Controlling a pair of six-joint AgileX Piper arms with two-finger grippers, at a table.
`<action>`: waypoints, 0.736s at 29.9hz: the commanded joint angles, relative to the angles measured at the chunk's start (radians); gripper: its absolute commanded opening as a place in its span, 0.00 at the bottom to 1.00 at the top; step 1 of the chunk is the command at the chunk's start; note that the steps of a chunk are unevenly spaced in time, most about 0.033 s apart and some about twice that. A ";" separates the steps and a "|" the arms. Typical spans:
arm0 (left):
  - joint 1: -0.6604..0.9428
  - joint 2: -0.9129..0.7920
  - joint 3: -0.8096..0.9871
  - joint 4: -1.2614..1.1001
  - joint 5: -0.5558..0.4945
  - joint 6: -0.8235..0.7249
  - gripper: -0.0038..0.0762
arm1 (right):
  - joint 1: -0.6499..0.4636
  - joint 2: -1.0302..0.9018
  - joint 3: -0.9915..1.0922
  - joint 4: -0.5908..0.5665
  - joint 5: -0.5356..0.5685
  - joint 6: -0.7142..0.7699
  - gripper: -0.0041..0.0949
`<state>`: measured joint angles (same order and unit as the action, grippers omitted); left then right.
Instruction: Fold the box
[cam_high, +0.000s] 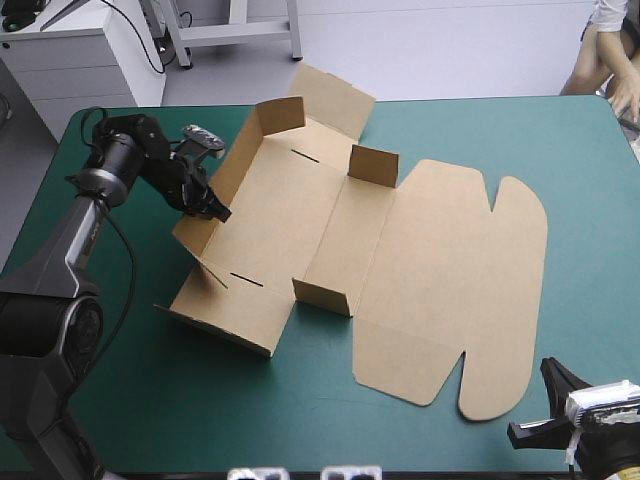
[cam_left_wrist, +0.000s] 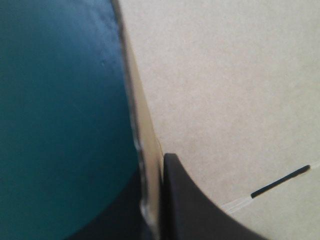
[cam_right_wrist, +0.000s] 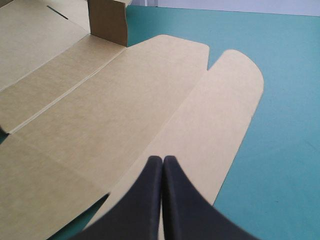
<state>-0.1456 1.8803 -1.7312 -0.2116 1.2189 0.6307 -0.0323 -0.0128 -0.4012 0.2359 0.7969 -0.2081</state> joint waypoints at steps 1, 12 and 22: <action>-0.112 -0.063 -0.095 0.182 0.068 0.102 0.04 | -0.004 -0.024 -0.031 0.006 -0.074 0.000 0.02; -0.387 -0.063 -0.170 0.674 -0.022 0.192 0.04 | -0.004 -0.024 -0.031 0.006 -0.074 0.000 0.02; -0.525 -0.063 -0.170 0.809 -0.129 0.052 0.04 | -0.004 -0.024 -0.031 0.006 -0.074 0.000 0.02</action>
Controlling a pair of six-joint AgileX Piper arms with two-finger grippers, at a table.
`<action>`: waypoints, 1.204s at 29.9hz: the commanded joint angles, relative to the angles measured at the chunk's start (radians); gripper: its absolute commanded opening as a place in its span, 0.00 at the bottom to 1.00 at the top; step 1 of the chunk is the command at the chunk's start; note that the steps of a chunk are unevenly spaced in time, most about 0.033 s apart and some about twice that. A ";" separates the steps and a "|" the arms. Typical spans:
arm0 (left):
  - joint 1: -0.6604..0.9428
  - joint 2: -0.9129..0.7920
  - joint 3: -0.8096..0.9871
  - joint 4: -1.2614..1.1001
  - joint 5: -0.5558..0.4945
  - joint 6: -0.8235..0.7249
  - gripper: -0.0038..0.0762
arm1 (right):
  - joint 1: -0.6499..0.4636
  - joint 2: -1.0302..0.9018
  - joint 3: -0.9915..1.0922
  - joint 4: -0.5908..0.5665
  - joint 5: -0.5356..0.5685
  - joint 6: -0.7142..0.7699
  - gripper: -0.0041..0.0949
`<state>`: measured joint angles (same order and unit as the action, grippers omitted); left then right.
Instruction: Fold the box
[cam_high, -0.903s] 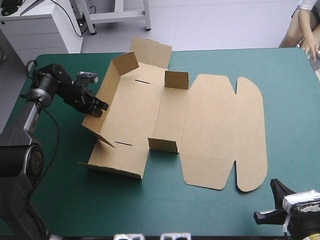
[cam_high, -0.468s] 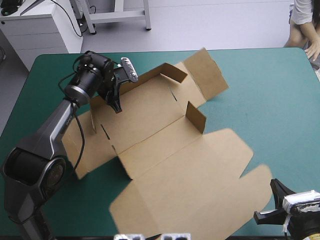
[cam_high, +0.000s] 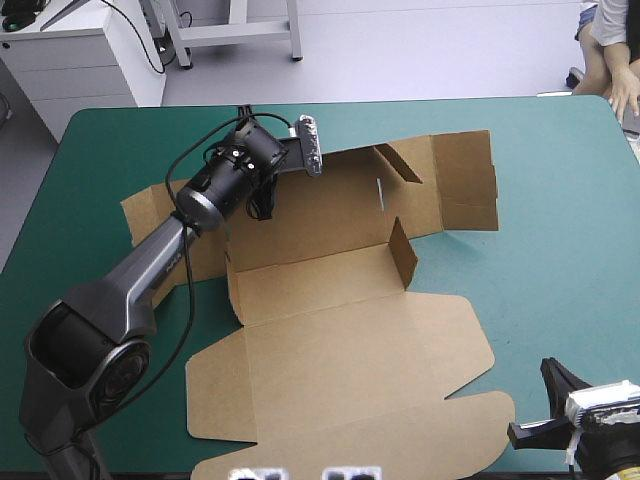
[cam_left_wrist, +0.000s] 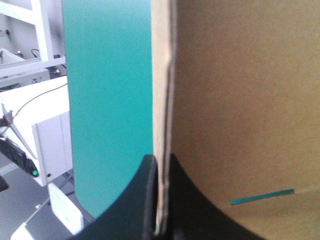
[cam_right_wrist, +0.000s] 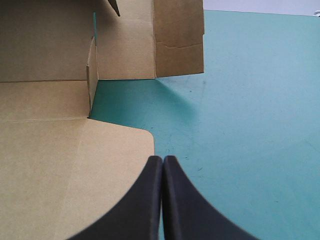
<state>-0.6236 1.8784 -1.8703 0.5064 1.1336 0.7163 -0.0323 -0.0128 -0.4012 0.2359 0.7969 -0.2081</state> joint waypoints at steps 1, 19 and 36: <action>-0.069 -0.061 -0.031 0.101 -0.039 -0.036 0.04 | -0.004 -0.024 -0.031 0.006 -0.074 0.000 0.02; -0.278 -0.063 -0.022 0.215 0.049 -0.090 0.04 | -0.004 -0.024 -0.031 0.006 -0.074 0.000 0.02; -0.447 -0.313 0.497 0.655 -0.129 -0.511 0.04 | -0.004 -0.024 -0.031 0.006 -0.074 0.000 0.02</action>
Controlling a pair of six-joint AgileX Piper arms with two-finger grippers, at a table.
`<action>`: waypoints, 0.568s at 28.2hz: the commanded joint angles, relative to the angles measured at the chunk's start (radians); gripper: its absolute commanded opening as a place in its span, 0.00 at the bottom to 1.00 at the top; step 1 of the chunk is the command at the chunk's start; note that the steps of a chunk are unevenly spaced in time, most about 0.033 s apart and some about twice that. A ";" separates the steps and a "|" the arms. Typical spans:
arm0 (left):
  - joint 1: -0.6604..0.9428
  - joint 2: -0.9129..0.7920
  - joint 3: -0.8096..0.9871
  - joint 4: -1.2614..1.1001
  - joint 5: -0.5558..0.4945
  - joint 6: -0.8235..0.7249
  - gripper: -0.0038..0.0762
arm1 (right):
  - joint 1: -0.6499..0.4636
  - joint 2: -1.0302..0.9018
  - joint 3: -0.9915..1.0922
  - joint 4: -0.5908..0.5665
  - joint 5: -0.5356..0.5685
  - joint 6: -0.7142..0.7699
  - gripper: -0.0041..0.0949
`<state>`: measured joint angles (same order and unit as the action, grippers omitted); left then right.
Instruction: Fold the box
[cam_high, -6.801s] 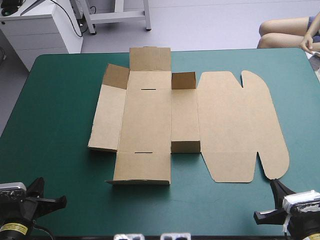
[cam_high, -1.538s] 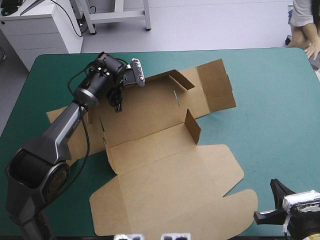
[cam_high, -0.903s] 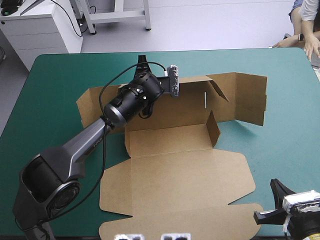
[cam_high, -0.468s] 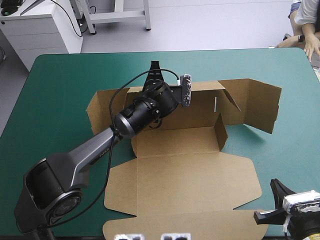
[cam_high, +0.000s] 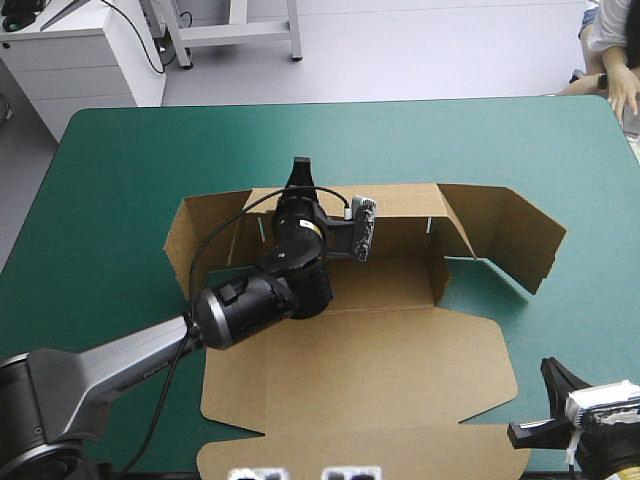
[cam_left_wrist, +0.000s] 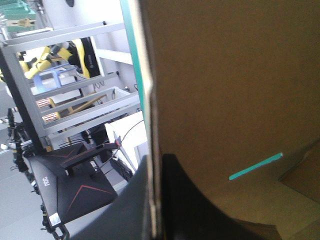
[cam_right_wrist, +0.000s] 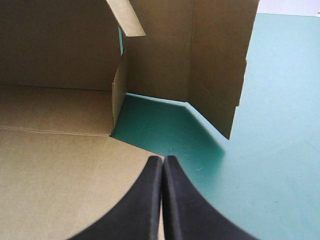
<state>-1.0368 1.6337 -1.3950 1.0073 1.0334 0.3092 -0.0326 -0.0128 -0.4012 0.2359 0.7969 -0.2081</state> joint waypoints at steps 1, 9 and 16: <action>-0.043 -0.070 0.034 0.181 -0.027 -0.146 0.04 | -0.004 -0.024 -0.031 0.006 -0.074 0.000 0.02; -0.096 -0.070 0.135 0.244 -0.009 -0.259 0.04 | -0.004 -0.024 -0.031 0.006 -0.074 0.000 0.02; -0.111 -0.073 0.195 0.262 -0.011 -0.324 0.04 | -0.004 -0.024 -0.031 0.022 -0.142 0.000 0.02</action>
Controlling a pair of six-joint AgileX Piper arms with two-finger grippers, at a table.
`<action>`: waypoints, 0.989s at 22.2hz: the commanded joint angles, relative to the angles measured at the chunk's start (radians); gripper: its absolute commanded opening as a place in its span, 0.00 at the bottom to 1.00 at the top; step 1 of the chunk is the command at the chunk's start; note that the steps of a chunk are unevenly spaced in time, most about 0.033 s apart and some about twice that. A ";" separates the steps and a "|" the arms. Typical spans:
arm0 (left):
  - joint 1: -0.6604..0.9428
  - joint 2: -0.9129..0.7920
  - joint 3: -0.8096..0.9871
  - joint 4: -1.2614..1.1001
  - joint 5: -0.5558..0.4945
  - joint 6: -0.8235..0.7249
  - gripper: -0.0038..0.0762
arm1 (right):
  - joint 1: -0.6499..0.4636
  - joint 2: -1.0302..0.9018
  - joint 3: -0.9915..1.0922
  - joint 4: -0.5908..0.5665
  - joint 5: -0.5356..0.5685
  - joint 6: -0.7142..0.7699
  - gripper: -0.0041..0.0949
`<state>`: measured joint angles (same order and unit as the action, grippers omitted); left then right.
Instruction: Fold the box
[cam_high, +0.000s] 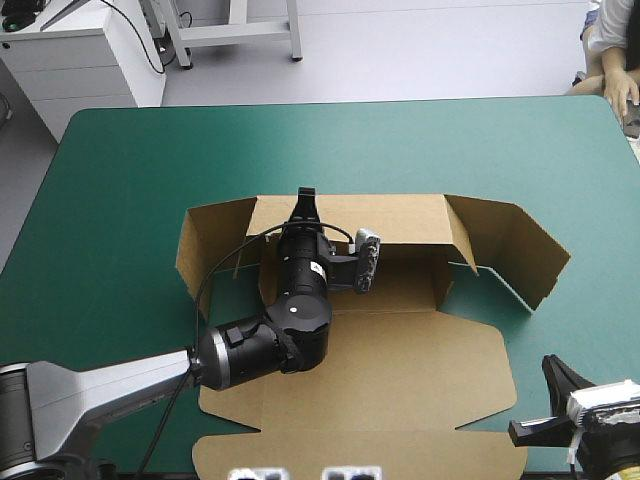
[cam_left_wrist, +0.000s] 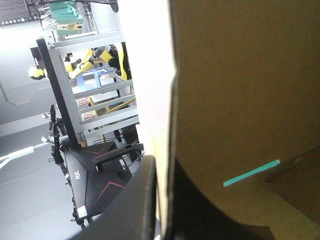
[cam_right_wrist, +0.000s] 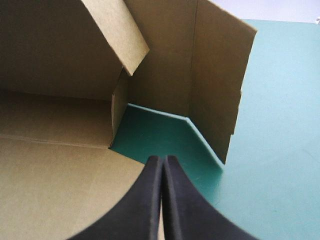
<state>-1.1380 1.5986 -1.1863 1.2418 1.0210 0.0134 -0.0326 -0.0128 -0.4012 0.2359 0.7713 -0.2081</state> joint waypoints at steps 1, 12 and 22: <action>-0.010 -0.038 -0.014 0.059 0.019 -0.048 0.04 | -0.004 -0.014 -0.031 0.047 -0.139 0.010 0.02; -0.010 -0.038 -0.014 0.050 0.035 -0.039 0.04 | -0.004 0.696 -0.412 0.039 -0.281 -0.100 0.02; -0.010 -0.038 -0.014 0.047 0.035 -0.041 0.04 | -0.004 1.183 -0.810 0.075 -0.150 -0.096 0.02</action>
<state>-1.1399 1.5975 -1.1820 1.2593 1.0368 -0.0256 -0.0326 1.0723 -1.0765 0.2729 0.6091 -0.2972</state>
